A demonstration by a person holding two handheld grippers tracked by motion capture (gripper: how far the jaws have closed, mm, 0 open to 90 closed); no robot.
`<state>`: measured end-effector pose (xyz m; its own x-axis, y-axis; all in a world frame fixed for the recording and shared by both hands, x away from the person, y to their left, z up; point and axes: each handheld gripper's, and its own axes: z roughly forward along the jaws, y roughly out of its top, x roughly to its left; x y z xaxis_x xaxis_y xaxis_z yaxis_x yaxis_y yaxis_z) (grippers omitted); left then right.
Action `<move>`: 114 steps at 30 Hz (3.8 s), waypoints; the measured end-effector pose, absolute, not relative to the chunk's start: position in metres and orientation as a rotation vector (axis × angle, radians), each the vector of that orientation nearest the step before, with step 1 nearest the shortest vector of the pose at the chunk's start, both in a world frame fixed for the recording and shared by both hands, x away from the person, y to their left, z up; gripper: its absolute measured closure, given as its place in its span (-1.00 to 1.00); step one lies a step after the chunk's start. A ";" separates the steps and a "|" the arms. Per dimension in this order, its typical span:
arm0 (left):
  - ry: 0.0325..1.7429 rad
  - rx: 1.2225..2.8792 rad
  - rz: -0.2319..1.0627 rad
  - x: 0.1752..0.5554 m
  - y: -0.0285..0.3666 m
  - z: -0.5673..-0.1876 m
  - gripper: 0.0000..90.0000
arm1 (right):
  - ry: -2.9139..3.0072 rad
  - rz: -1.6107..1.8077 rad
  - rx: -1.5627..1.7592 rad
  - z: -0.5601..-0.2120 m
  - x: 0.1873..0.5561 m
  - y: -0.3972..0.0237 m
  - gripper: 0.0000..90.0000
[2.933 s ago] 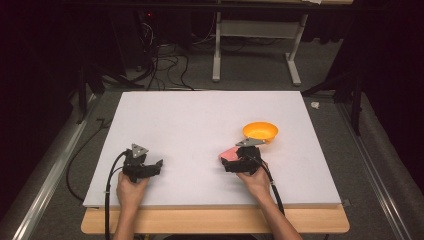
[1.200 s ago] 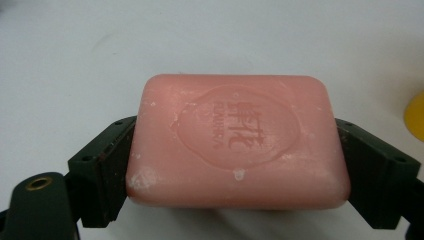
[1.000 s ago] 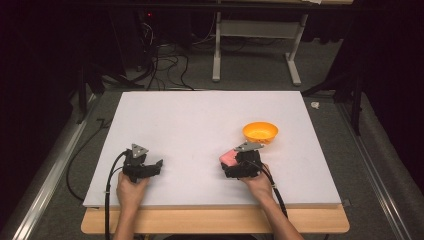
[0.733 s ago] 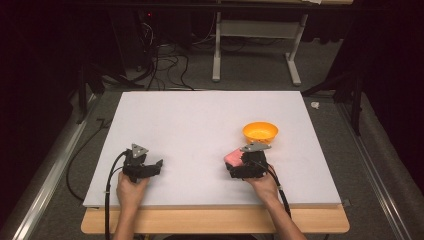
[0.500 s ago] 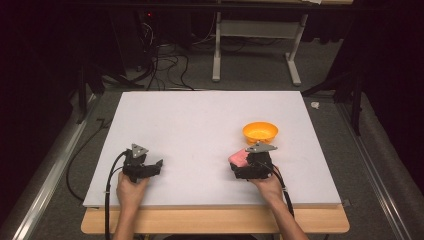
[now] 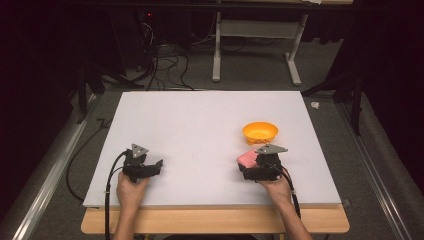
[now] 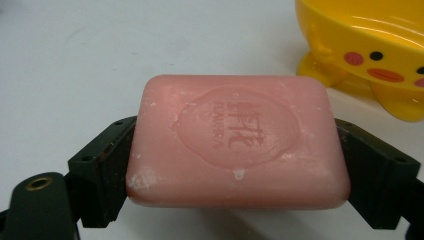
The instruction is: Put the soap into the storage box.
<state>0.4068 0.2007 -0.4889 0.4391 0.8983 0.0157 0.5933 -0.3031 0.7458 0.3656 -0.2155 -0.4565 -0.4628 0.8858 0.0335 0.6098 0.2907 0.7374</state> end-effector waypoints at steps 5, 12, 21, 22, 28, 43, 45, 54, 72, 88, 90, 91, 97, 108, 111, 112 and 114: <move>1.249 2.017 0.578 0.407 0.201 -0.489 -0.51 | 2.170 0.983 1.357 -0.456 0.363 -0.223 -0.70; 1.249 2.017 0.579 0.407 0.201 -0.489 -0.51 | 2.141 0.999 1.375 -0.453 0.359 -0.236 -0.70; 1.250 2.017 0.579 0.407 0.201 -0.489 -0.52 | 2.112 1.032 1.404 -0.445 0.358 -0.248 -0.70; 1.249 2.017 0.579 0.407 0.201 -0.489 -0.52 | 2.108 1.036 1.407 -0.444 0.359 -0.249 -0.70; 1.250 2.017 0.576 0.407 0.201 -0.489 -0.52 | 2.093 1.060 1.411 -0.438 0.360 -0.253 -0.70; 1.250 2.016 0.577 0.407 0.201 -0.489 -0.52 | 2.066 1.096 1.427 -0.419 0.371 -0.259 -0.70; 1.250 2.016 0.577 0.407 0.201 -0.489 -0.52 | 2.065 1.100 1.417 -0.416 0.373 -0.260 -0.70; 1.251 2.016 0.577 0.407 0.201 -0.489 -0.52 | 2.052 1.111 1.428 -0.407 0.384 -0.263 -0.70; 1.252 2.016 0.571 0.407 0.201 -0.489 -0.52 | 2.051 1.111 1.514 -0.397 0.413 -0.266 -0.70; 1.253 2.016 0.570 0.407 0.201 -0.489 -0.52 | 2.054 1.071 1.578 -0.396 0.441 -0.265 -0.70; 1.252 2.017 0.572 0.407 0.201 -0.489 -0.52 | 2.054 1.061 1.585 -0.396 0.444 -0.265 -0.70; 1.252 2.016 0.572 0.407 0.201 -0.489 -0.52 | 2.052 1.062 1.587 -0.397 0.445 -0.265 -0.70; 1.251 2.017 0.573 0.407 0.201 -0.489 -0.52 | 2.044 1.032 1.607 -0.400 0.452 -0.264 -0.70; 1.251 2.017 0.572 0.407 0.201 -0.489 -0.52 | 2.032 0.959 1.641 -0.408 0.464 -0.260 -0.70; 1.252 2.017 0.572 0.407 0.201 -0.489 -0.52 | 2.029 0.941 1.640 -0.411 0.467 -0.259 -0.70; 1.252 2.017 0.573 0.407 0.201 -0.489 -0.52 | 2.028 0.933 1.644 -0.412 0.467 -0.258 -0.70; 1.252 2.017 0.573 0.407 0.201 -0.489 -0.52 | 2.026 0.920 1.645 -0.414 0.469 -0.257 -0.70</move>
<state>0.4071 0.2012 -0.4889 0.4392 0.8983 0.0117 0.5963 -0.3013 0.7441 0.4685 -0.2568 -0.4137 -0.2486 0.9619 0.1135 0.7188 0.1047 0.6873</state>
